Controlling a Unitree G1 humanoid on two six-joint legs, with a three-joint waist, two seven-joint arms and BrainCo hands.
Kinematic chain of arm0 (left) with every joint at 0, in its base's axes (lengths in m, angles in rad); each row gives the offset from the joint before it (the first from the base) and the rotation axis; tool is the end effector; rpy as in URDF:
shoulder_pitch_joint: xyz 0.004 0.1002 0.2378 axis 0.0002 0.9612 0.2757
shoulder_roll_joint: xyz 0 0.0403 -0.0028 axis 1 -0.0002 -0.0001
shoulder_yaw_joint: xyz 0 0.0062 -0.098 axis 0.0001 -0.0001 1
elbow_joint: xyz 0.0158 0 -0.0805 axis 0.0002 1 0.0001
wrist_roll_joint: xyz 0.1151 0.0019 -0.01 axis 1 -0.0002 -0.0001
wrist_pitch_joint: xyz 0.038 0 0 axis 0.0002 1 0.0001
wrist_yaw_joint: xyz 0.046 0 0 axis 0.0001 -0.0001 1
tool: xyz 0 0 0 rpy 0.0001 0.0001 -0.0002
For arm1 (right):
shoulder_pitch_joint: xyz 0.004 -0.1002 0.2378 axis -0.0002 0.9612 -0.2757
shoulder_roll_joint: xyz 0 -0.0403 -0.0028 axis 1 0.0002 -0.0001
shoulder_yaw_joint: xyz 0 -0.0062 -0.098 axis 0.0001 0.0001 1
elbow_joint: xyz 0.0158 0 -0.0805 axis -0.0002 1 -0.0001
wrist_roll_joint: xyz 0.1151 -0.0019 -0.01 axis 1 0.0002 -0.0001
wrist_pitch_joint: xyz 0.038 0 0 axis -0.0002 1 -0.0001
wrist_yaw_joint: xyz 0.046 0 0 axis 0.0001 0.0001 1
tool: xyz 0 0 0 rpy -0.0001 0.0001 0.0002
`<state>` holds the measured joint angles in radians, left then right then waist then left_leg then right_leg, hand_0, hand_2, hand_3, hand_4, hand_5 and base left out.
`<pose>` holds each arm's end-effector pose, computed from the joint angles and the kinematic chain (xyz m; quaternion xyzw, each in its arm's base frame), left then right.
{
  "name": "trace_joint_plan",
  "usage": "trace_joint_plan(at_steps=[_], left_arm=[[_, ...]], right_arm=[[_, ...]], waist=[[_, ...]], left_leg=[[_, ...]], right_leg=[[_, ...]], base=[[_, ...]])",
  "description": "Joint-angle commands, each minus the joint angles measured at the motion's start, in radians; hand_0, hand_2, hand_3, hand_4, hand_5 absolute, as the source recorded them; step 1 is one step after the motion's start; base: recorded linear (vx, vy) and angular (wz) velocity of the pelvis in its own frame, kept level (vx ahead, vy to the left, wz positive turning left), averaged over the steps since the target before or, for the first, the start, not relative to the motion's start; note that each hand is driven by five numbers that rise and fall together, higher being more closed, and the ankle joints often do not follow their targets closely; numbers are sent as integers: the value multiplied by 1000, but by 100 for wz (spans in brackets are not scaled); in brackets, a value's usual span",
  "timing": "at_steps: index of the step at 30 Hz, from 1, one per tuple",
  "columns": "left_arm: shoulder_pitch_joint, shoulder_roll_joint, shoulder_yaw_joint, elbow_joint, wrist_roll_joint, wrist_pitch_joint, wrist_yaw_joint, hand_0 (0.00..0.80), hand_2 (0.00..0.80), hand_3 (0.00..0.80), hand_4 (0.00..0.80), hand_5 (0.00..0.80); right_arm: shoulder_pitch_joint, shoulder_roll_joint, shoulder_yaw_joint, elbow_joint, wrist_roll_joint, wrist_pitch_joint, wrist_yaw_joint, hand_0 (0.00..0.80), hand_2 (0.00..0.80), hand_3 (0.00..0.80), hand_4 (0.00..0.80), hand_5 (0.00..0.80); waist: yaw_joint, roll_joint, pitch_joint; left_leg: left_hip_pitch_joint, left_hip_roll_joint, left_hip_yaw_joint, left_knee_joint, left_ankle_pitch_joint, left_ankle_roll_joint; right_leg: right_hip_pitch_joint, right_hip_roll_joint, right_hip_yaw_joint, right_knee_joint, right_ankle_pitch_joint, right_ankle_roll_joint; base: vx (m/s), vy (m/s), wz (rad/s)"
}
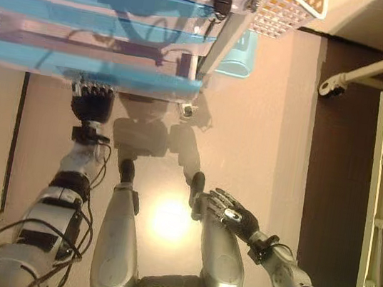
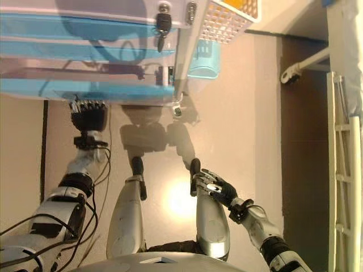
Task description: Open the drawer and pick up the medicine
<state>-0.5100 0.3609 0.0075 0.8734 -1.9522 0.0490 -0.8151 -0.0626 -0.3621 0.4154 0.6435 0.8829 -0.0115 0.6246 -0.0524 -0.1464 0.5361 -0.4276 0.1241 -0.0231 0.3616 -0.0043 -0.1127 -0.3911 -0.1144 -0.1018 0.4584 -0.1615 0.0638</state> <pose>0.2936 0.2354 0.0290 -0.6833 -0.2187 -0.1246 0.6854 0.1798 -0.1898 -0.0621 0.2675 0.2646 0.2759 0.8845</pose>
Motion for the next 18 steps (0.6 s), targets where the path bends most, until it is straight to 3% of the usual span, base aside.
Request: trace_joint_plan(at_steps=[1,7,18], left_arm=[[119,-3,20,46,5,23,-32,800,800,800,800,800],[236,-87,18,74,-20,23,-46,800,800,800,800,800],[351,-110,40,159,-20,102,13,800,800,800,800,800]], right_arm=[[109,33,30,-61,-16,22,-1,0,0,0,0,0],[117,47,26,-70,-32,28,-1,0,0,0,0,0],[149,69,21,-51,-29,-1,17,0,0,0,0,0]], waist=[[29,-37,-16],[62,-47,-16],[107,-63,-16]], left_leg=[[-44,-40,39,69,-69,104],[-41,-36,6,56,-51,98],[-36,-32,-24,41,-38,88]], right_leg=[[-26,57,-28,-46,75,-58],[-16,69,-65,-22,55,-64],[6,73,-122,-24,51,-66]], base=[[0,-54,11],[7,-77,12],[9,-61,13]])
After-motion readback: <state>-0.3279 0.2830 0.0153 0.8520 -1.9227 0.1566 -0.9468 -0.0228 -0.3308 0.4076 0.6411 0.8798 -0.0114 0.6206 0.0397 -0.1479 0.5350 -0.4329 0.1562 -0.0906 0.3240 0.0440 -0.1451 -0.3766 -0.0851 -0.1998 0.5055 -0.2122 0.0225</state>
